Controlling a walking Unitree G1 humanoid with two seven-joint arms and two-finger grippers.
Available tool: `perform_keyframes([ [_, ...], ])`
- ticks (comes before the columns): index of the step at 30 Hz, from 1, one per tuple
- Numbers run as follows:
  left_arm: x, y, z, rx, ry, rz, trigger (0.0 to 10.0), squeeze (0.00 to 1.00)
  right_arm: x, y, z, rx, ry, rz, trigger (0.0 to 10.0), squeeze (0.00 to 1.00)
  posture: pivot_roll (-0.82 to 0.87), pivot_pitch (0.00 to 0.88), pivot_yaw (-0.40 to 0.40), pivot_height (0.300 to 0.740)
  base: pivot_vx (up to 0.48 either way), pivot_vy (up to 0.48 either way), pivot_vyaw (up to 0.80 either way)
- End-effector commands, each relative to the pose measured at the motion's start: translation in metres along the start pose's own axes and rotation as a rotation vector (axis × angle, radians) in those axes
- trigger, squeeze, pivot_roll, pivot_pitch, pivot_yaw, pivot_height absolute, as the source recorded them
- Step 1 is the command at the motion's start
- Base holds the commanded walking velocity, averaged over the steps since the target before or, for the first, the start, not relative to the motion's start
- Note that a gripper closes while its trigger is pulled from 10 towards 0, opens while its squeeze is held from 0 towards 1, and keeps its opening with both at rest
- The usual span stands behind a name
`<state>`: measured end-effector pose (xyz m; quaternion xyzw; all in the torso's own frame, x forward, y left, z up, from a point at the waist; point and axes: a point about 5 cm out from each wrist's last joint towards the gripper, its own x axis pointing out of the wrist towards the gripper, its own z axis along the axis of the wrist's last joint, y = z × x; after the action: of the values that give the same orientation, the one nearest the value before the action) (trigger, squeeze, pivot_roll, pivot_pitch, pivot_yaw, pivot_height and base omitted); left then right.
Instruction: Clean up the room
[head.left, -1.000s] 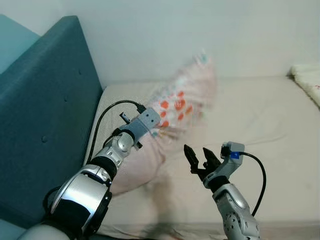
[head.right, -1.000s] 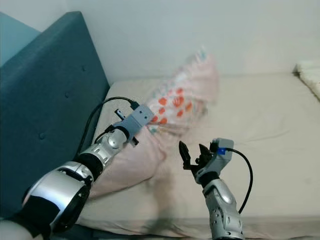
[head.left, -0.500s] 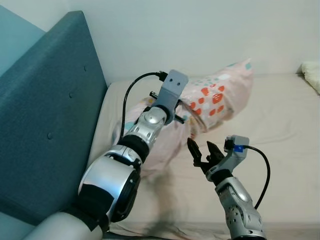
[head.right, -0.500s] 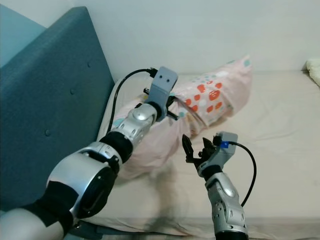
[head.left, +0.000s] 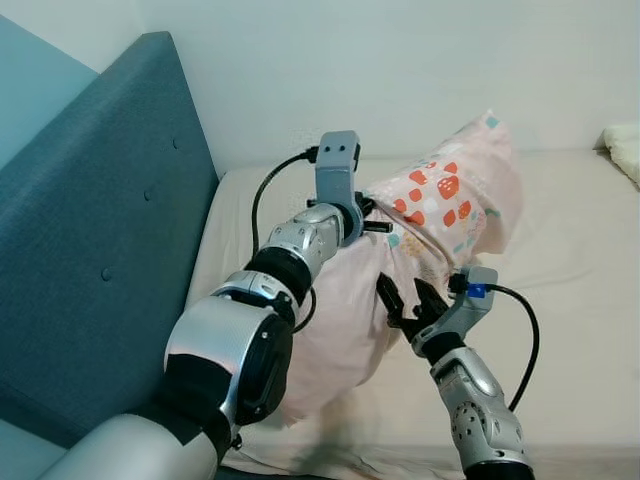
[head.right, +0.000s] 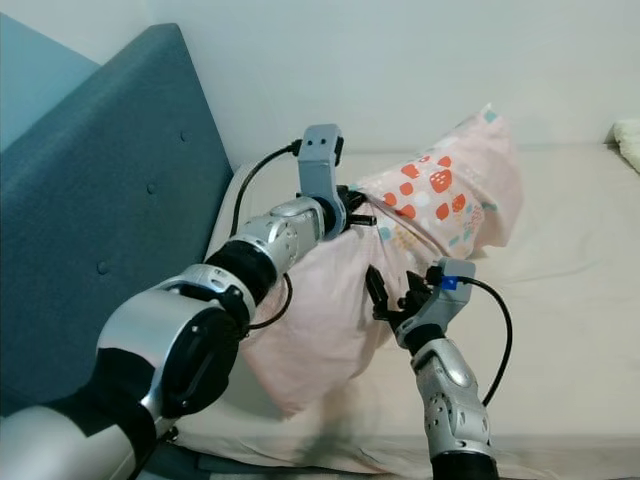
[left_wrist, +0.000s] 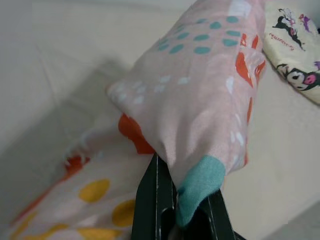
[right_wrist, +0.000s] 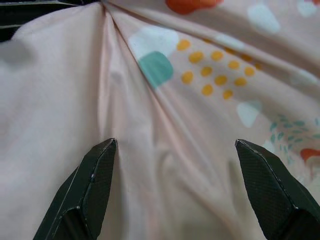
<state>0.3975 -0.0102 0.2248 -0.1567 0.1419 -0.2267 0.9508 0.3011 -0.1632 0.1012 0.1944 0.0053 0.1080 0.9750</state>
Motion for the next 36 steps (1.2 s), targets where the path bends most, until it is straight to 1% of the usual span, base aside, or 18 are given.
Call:
perform_keyframes([
  [1, 0.0, -0.015, 0.019, -0.035, -0.057, -0.035, 10.0, 0.0, 0.0, 0.0, -0.003, 0.015, 0.001, -0.008, 10.0, 0.0, -0.15, 0.068, 0.103, 0.74, 0.0, 0.0, 0.0],
  [3, 0.001, -0.004, 0.002, -0.053, -0.023, 0.041, 10.0, 0.0, 0.0, 0.0, -0.004, 0.011, 0.005, -0.01, 10.0, 0.0, -0.15, 0.071, 0.106, 0.74, 0.0, 0.0, 0.0],
  [6, -0.002, 0.021, -0.025, -0.139, 0.039, 0.189, 10.0, 0.0, -0.001, 0.001, -0.006, 0.011, 0.009, -0.013, 10.0, 0.0, -0.16, 0.082, 0.11, 0.74, 0.0, 0.0, 0.0],
  [7, -0.003, 0.028, -0.031, -0.161, 0.05, 0.229, 10.0, 0.0, -0.002, 0.001, -0.007, 0.011, 0.011, -0.014, 10.0, 0.0, -0.16, 0.082, 0.11, 0.74, 0.0, 0.0, 0.0],
  [8, -0.003, 0.028, -0.031, -0.161, 0.05, 0.229, 10.0, 0.0, -0.002, 0.001, -0.007, 0.011, 0.011, -0.014, 10.0, 0.0, -0.16, 0.082, 0.11, 0.74, 0.0, 0.0, 0.0],
  [9, -0.006, 0.039, -0.043, -0.23, 0.075, 0.308, 10.0, 0.0, -0.005, 0.001, -0.008, 0.013, 0.014, -0.016, 10.0, 0.0, -0.16, 0.09, 0.11, 0.74, 0.0, 0.0, 0.0],
  [10, -0.006, 0.041, -0.046, -0.246, 0.08, 0.321, 10.0, 0.0, -0.005, 0.001, -0.009, 0.013, 0.014, -0.016, 10.0, 0.0, -0.16, 0.091, 0.11, 0.74, 0.0, 0.0, 0.0],
  [16, -0.007, 0.043, -0.045, -0.207, 0.03, 0.326, 10.0, 0.0, -0.007, 0.0, -0.01, 0.007, 0.023, -0.019, 10.0, 0.0, -0.16, 0.097, 0.107, 0.74, 0.0, 0.0, 0.0],
  [17, -0.008, 0.049, -0.042, -0.164, -0.002, 0.344, 10.0, 0.0, -0.007, 0.001, -0.01, 0.003, 0.025, -0.016, 10.0, 0.0, -0.17, 0.104, 0.11, 0.74, 0.0, 0.0, 0.0],
  [22, -0.024, 0.1, -0.04, -0.1, -0.051, 0.507, 10.0, 0.0, -0.012, 0.008, -0.013, -0.001, 0.032, -0.007, 10.0, 0.0, -0.19, 0.133, 0.119, 0.74, 0.0, 0.0, 0.0],
  [23, -0.024, 0.1, -0.04, -0.1, -0.051, 0.507, 10.0, 0.0, -0.012, 0.008, -0.013, -0.001, 0.032, -0.007, 10.0, 0.0, -0.19, 0.133, 0.119, 0.74, 0.0, 0.0, 0.0],
  [24, -0.032, 0.118, -0.036, -0.078, -0.066, 0.57, 10.0, 0.0, -0.017, 0.01, -0.015, -0.003, 0.039, -0.008, 10.0, 0.0, -0.2, 0.144, 0.121, 0.74, 0.0, 0.0, 0.0],
  [25, -0.034, 0.123, -0.035, -0.075, -0.07, 0.589, 10.0, 0.0, -0.019, 0.011, -0.016, -0.004, 0.041, -0.008, 10.0, 0.0, -0.2, 0.144, 0.121, 0.74, 0.0, 0.0, 0.0],
  [26, -0.034, 0.123, -0.035, -0.075, -0.07, 0.589, 10.0, 0.0, -0.019, 0.011, -0.016, -0.004, 0.041, -0.008, 10.0, 0.0, -0.2, 0.144, 0.121, 0.74, 0.0, 0.0, 0.0],
  [31, -0.052, 0.157, -0.025, 0.011, -0.095, 0.704, 10.0, 0.0, -0.035, 0.013, -0.017, -0.006, 0.051, -0.029, 10.0, 0.0, -0.24, 0.213, 0.136, 0.74, 0.0, 0.0, 0.0],
  [33, -0.057, 0.166, -0.027, 0.036, -0.086, 0.734, 10.0, 0.0, -0.042, 0.015, -0.016, -0.008, 0.055, -0.034, 10.0, 0.0, -0.25, 0.237, 0.134, 0.74, 0.0, 0.0, 0.0],
  [35, -0.059, 0.169, -0.028, 0.042, -0.082, 0.743, 10.0, 0.0, -0.044, 0.015, -0.016, -0.009, 0.057, -0.035, 10.0, 0.0, -0.25, 0.242, 0.133, 0.74, 0.0, 0.0, 0.0],
  [36, -0.064, 0.177, -0.035, 0.047, -0.056, 0.768, 10.0, 0.0, -0.049, 0.017, -0.015, -0.011, 0.065, -0.038, 10.0, 0.0, -0.25, 0.268, 0.131, 0.74, 0.0, 0.0, 0.0],
])
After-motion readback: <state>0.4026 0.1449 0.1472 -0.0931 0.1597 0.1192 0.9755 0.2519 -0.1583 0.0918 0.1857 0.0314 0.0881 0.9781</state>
